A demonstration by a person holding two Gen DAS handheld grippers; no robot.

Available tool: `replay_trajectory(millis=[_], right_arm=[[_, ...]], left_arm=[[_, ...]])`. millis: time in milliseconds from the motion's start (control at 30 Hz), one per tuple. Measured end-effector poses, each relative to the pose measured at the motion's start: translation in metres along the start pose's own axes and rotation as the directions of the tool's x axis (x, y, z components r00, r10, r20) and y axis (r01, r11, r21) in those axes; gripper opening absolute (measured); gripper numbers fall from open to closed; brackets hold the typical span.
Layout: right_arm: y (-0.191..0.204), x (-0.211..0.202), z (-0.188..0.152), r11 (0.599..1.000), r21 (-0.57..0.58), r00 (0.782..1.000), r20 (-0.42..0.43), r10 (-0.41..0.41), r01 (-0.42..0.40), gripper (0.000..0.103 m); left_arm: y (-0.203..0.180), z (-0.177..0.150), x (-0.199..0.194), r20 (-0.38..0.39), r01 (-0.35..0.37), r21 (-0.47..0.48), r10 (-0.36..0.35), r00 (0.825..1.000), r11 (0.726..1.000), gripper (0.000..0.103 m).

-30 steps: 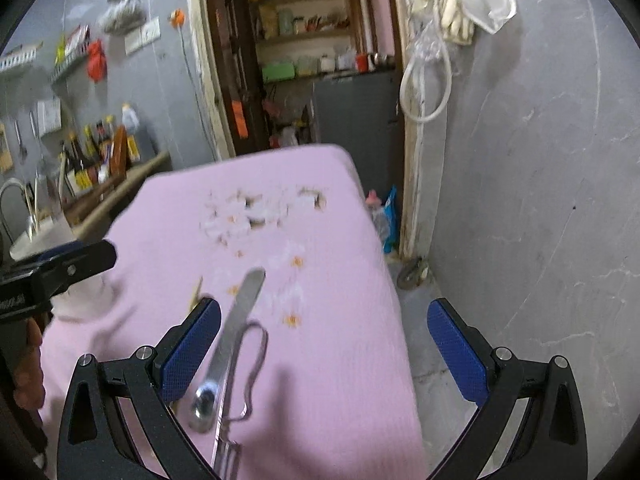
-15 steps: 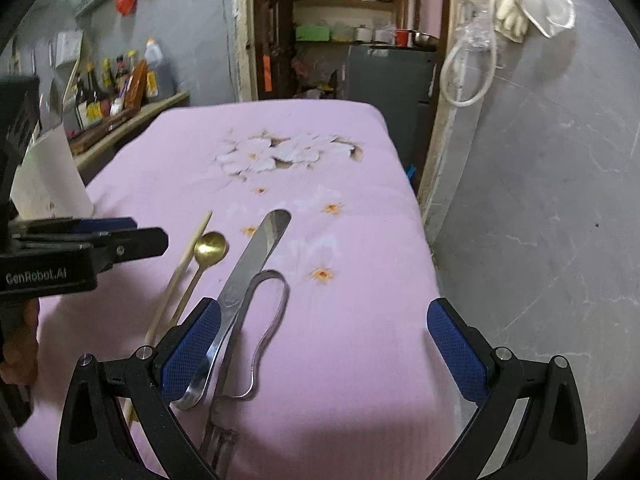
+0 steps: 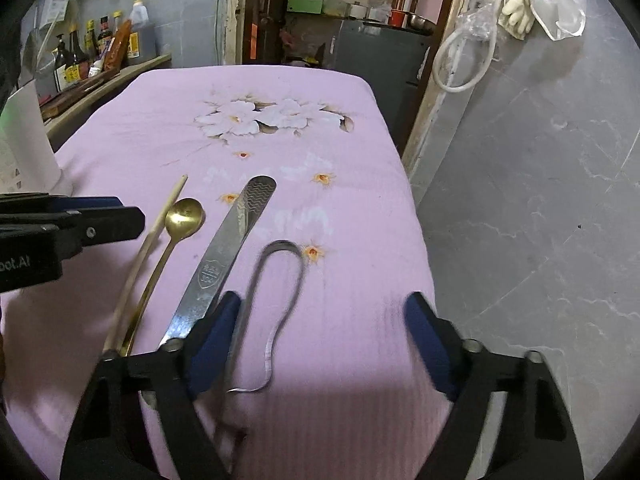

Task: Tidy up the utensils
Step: 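Grasp the last wooden chopstick with the left tool while the right tool grasps the wire tongs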

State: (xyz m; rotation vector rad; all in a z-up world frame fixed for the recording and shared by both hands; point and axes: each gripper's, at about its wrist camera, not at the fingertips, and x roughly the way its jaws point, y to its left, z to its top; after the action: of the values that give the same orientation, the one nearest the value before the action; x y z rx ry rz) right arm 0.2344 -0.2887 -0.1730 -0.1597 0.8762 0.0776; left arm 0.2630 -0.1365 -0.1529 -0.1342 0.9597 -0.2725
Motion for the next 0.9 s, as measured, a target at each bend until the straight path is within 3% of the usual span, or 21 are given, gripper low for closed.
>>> replay_trajectory(millis=[300,533,567,600,633,900], right_arm=[[-0.006,0.007,0.008,0.999,0.019,0.999,-0.013,0.041,-0.041,0.046],[-0.008,0.020,0.019,0.996,0.059,0.998,-0.016,0.066,-0.065,0.041],[-0.008,0.022,0.020,0.996,0.063,0.998,-0.017,0.067,-0.065,0.037],[-0.007,0.023,0.022,0.995,0.068,0.997,-0.019,0.080,-0.079,0.027],[-0.007,0.024,0.022,0.993,0.073,0.995,-0.023,0.095,-0.093,0.025],[-0.025,0.028,0.025,0.963,0.210,0.983,-0.036,0.180,-0.169,0.021]], left_arm=[[-0.011,0.002,0.014,-0.075,0.022,0.039,-0.019,0.997,0.999,0.024],[-0.015,0.007,0.021,-0.088,0.005,0.061,0.001,0.996,0.998,0.018],[-0.017,0.008,0.022,-0.090,0.003,0.071,0.004,0.996,0.997,0.018],[-0.019,0.008,0.023,-0.091,0.000,0.081,0.007,0.996,0.997,0.018],[-0.019,0.009,0.024,-0.092,0.000,0.083,0.007,0.996,0.997,0.018],[-0.006,0.017,0.026,-0.143,0.039,-0.031,-0.043,0.989,0.999,0.009]])
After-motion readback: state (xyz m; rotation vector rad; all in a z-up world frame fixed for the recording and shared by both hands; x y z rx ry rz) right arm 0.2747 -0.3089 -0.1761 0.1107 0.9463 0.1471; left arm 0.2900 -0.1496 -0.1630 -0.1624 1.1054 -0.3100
